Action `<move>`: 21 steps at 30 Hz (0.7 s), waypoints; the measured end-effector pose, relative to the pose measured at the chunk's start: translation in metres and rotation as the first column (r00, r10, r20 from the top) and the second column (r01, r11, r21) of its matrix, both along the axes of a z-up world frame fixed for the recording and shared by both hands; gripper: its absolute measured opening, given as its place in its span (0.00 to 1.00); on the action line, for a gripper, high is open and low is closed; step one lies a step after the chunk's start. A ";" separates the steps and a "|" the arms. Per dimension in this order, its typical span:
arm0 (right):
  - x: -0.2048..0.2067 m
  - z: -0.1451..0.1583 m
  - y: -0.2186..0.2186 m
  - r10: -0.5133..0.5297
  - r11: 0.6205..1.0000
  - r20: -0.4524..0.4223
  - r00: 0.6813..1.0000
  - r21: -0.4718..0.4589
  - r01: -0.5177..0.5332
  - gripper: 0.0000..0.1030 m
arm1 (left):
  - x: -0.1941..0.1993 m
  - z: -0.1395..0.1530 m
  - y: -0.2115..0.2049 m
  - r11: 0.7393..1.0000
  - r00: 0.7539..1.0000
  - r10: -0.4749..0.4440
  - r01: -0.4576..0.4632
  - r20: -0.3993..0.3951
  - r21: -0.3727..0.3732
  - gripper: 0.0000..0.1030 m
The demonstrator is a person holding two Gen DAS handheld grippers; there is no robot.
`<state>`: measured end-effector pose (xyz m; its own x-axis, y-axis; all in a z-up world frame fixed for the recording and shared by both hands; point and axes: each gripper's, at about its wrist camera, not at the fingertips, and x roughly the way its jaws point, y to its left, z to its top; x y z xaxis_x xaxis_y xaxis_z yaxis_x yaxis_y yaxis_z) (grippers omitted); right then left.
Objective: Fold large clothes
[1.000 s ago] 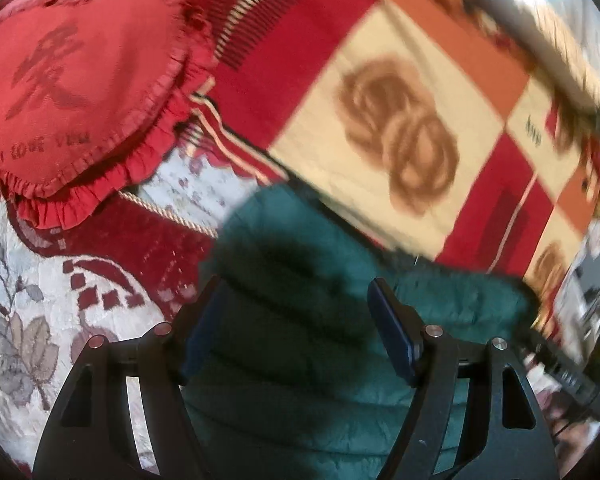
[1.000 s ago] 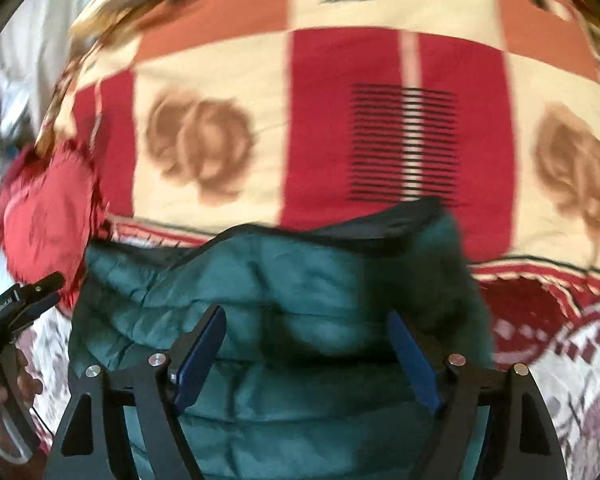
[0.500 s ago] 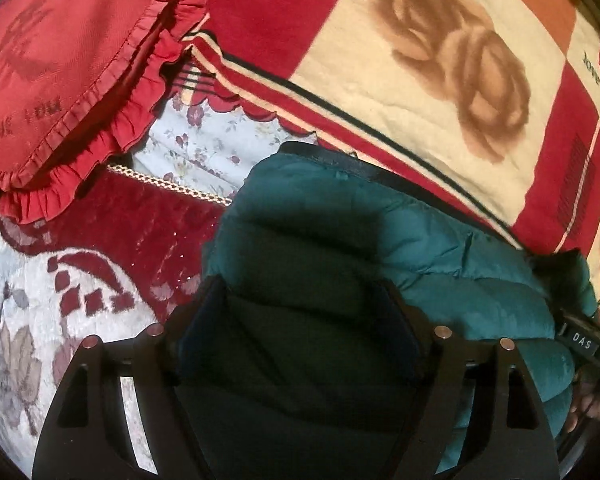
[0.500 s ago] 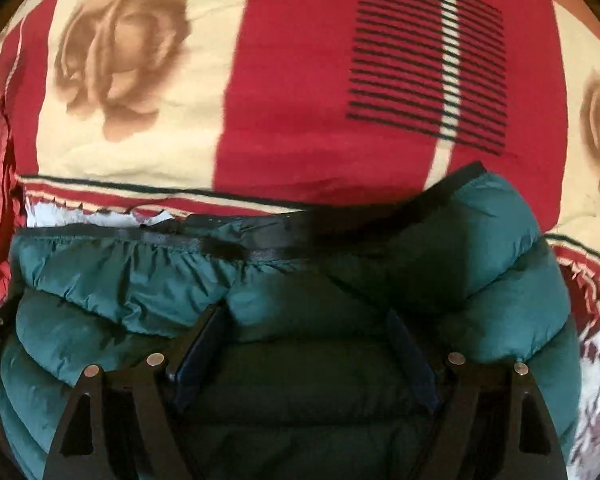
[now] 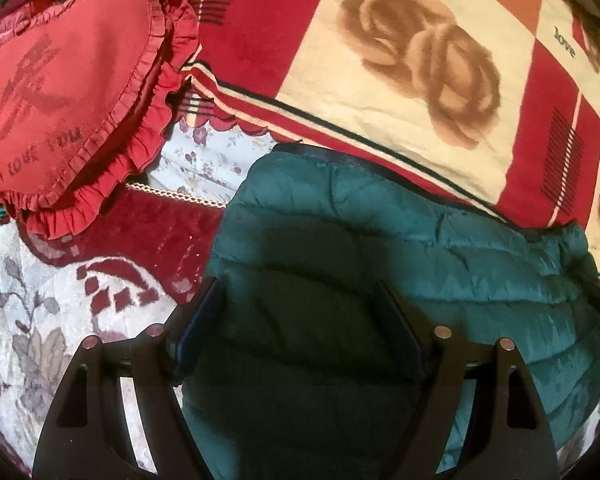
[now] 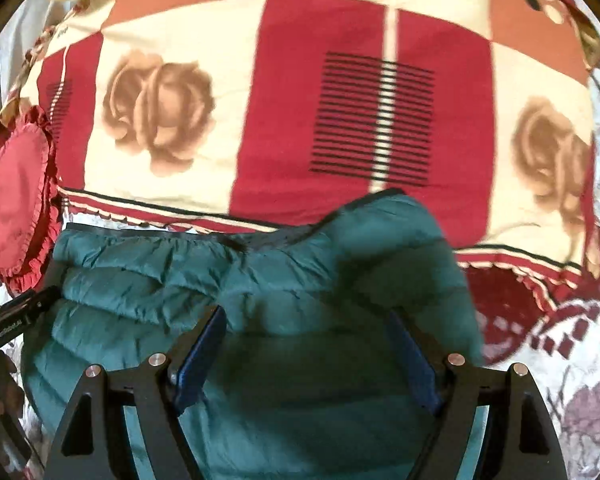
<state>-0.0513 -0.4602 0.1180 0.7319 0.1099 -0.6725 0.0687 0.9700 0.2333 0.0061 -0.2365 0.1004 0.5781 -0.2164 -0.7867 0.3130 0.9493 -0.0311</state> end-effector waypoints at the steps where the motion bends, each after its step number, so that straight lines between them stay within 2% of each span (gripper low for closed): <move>1: -0.002 -0.003 -0.005 -0.020 1.000 -0.002 1.000 0.002 0.020 0.77 | -0.002 0.000 -0.001 1.000 1.000 -0.001 0.001 0.000 0.003 0.77; 6: 0.005 -0.028 -0.017 -0.062 0.998 -0.069 0.996 0.018 0.063 0.78 | -0.006 -0.009 -0.002 1.000 1.000 -0.006 0.006 -0.011 0.020 0.77; 10: 0.010 -0.049 -0.017 -0.063 0.998 -0.081 0.995 -0.019 0.062 0.80 | -0.004 -0.017 -0.006 0.999 1.000 -0.019 0.019 -0.011 0.043 0.78; 13: 0.015 -0.055 -0.019 -0.073 0.997 -0.101 0.992 -0.012 0.072 0.84 | -0.004 -0.023 -0.009 0.998 1.000 -0.026 0.027 -0.007 0.059 0.78; 17: 0.010 -0.043 -0.019 -0.065 0.998 -0.105 0.992 -0.021 0.063 0.84 | -0.007 -0.020 -0.005 0.998 1.000 -0.025 0.026 -0.013 0.051 0.78; 21: -0.025 -0.017 -0.022 -0.029 0.998 -0.040 0.999 0.052 0.031 0.84 | -0.020 -0.007 0.005 0.999 0.999 -0.030 0.030 -0.013 0.022 0.77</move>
